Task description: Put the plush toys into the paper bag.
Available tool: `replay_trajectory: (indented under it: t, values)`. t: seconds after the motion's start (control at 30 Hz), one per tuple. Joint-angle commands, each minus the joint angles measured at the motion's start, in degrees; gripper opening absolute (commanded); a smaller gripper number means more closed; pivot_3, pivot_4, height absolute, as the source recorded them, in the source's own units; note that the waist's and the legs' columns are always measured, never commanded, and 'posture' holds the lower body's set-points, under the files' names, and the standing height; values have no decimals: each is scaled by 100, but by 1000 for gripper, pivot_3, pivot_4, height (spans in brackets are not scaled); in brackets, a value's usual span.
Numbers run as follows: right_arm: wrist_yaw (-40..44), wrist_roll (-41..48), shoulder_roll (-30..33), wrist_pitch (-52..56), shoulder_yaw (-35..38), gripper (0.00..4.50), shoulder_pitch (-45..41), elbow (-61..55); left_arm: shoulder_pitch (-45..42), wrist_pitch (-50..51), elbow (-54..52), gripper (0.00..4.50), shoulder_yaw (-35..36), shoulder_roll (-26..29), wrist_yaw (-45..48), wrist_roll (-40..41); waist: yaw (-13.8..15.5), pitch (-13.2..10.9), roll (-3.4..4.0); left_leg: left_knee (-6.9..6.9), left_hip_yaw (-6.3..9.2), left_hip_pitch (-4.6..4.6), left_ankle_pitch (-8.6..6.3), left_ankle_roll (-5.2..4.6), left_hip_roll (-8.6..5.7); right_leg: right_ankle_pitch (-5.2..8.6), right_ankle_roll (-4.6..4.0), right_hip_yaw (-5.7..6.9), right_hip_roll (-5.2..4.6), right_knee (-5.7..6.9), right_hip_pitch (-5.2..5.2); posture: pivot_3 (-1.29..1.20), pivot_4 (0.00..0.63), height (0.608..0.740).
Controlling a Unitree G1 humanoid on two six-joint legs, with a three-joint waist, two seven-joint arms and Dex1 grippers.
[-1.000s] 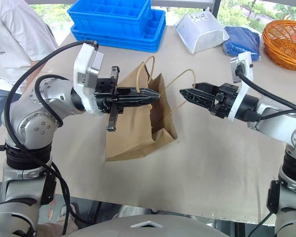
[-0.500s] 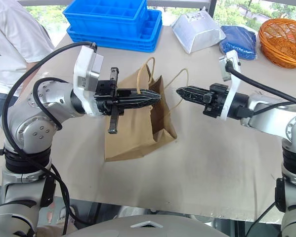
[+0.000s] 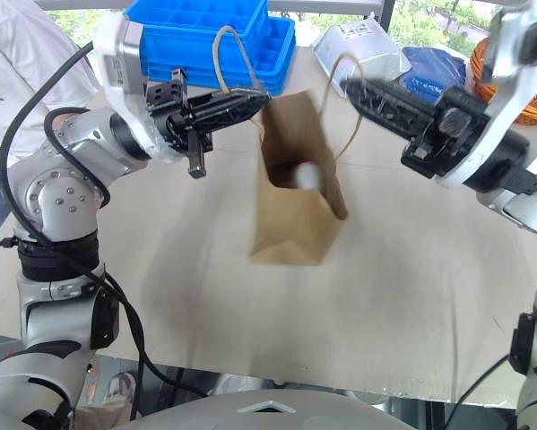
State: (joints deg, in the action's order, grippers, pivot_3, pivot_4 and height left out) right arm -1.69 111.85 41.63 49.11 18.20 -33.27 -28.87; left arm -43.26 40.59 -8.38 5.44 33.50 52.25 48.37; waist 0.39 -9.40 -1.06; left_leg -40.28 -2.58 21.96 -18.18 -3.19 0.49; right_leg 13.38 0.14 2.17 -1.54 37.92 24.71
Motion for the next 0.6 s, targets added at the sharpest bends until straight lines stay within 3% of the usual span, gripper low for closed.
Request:
replay_trajectory:
  t: [0.03,0.3,0.4,0.6]
  values:
    - [-175,115,-149,-373,44,98,-42,-338,-210,-317,475,0,22,-78,289,-204,16,0,0,0,0,3,0,0,0,0,0,0,0,0,3,0,150,740]
    - [-618,115,1,-536,-387,98,386,-565,-678,-1562,1834,0,-719,-363,1271,-1406,57,2,-4,-3,-4,10,0,-1,-1,0,0,4,-7,-8,3,0,150,740]
    - [-702,115,-339,-869,-533,98,109,-701,-1106,-1432,2184,0,-584,-466,1462,-1307,28,0,-5,-4,-6,16,0,-1,-1,0,-1,5,-8,-7,8,0,150,740]
    - [-457,115,-308,-927,-501,98,229,-867,-1274,-1244,2307,0,-487,-285,1918,-1277,10,0,-4,-1,-5,14,0,-1,4,0,-1,5,-3,-2,15,0,150,740]
